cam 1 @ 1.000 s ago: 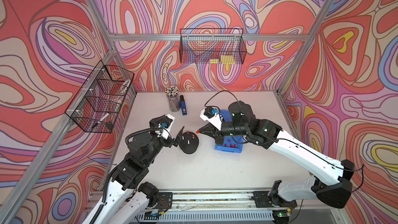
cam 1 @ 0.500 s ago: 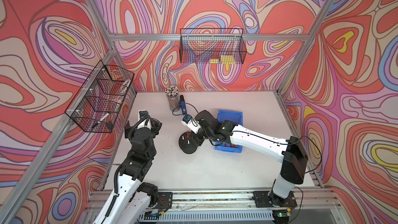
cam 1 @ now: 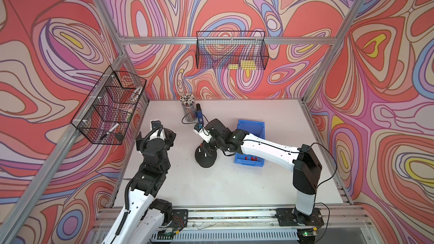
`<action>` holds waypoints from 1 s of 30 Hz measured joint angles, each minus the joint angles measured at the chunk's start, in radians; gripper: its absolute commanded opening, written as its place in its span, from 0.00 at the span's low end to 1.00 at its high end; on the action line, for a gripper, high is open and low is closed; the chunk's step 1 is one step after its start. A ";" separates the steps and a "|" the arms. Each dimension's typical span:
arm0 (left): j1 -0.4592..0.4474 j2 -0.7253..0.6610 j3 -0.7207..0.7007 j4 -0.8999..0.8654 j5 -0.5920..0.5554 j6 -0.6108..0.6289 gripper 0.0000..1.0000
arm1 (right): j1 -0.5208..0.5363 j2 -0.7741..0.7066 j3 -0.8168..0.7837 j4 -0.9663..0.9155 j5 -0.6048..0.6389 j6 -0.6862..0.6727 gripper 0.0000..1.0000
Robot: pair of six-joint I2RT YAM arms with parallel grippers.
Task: Cover the protruding screws with screw protection sleeves
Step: Attach the screw protection sleeve to the screw.
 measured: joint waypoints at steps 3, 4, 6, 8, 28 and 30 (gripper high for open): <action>0.000 0.000 0.000 0.000 0.000 0.000 0.99 | 0.000 0.006 0.005 0.001 -0.014 0.000 0.00; 0.000 0.000 0.000 0.000 0.000 0.000 0.99 | 0.000 0.008 0.005 0.000 -0.020 0.000 0.00; 0.000 0.000 0.000 0.000 0.000 0.000 0.99 | 0.000 0.012 0.005 0.000 -0.029 0.001 0.00; 0.001 0.000 0.000 0.000 0.000 0.000 0.99 | 0.000 0.015 0.005 0.000 -0.036 0.001 0.00; 0.006 -0.006 0.000 0.000 0.000 -0.007 0.99 | 0.002 0.046 0.021 -0.014 -0.056 0.000 0.00; 0.007 -0.006 0.000 0.000 0.001 -0.007 1.00 | 0.002 0.046 0.021 -0.015 -0.063 0.000 0.00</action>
